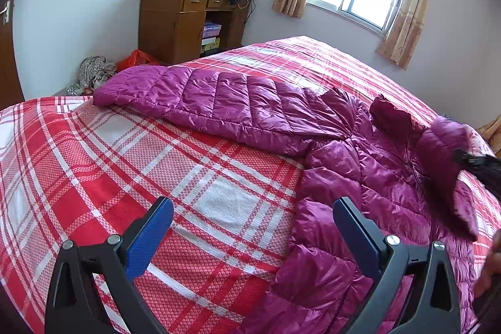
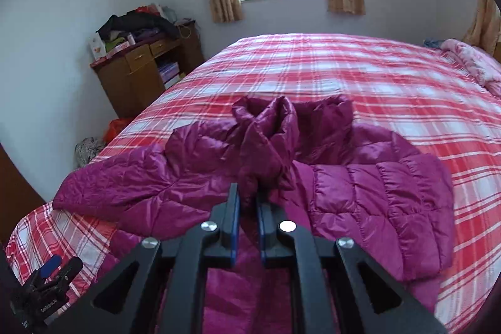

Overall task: Fold large clothes
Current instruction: 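Lift the sleeve with the right tool and fold it across the jacket body, then lay the sleeve flat on the jacket front and open the right tool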

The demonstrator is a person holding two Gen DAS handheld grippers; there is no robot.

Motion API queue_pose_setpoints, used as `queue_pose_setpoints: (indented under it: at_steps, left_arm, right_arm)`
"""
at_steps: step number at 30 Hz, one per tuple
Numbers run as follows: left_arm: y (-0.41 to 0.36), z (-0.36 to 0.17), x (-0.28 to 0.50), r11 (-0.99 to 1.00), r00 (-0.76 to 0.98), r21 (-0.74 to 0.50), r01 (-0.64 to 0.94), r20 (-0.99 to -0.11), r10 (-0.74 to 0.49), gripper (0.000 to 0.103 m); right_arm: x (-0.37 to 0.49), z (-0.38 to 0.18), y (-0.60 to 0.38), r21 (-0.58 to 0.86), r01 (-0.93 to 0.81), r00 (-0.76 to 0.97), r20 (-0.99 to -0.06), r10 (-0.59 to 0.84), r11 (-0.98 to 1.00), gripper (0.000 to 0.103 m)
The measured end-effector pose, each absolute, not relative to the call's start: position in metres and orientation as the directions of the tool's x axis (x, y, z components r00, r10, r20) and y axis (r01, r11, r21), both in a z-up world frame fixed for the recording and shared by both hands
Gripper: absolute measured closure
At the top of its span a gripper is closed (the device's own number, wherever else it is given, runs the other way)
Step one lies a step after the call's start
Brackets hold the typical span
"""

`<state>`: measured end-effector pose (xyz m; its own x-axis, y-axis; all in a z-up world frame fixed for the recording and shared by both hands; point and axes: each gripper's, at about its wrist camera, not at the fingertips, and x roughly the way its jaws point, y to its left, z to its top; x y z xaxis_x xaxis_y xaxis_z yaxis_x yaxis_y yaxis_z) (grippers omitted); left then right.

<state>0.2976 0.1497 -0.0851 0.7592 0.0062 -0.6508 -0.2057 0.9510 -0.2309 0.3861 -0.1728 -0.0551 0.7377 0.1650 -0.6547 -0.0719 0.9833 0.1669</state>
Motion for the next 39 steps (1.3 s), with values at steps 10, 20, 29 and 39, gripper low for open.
queue_pose_setpoints:
  at_steps: [10, 20, 29, 39]
  left_arm:
    - [0.15, -0.085, 0.298, 0.943, 0.756, -0.262, -0.203, -0.655, -0.02, 0.001]
    - [0.146, -0.091, 0.302, 0.943, 0.739, -0.262, -0.204, -0.673, -0.027, 0.001]
    - [0.145, -0.091, 0.301, 0.943, 0.74, -0.263, -0.206, -0.672, -0.025, 0.001]
    - [0.143, -0.091, 0.301, 0.946, 0.74, -0.252, -0.204, -0.672, -0.019, 0.001]
  right_arm:
    - [0.407, -0.103, -0.142, 0.198, -0.112, 0.649, -0.727, 0.222, 0.974, 0.09]
    - [0.398, -0.108, -0.132, 0.283, -0.204, 0.563, -0.749, 0.349, 0.937, 0.028]
    - [0.402, -0.076, -0.158, 0.3, -0.117, 0.683, -0.667, 0.296, 0.947, 0.062]
    - [0.422, -0.127, -0.137, 0.285, -0.147, 0.579, -0.751, 0.316, 0.947, 0.071]
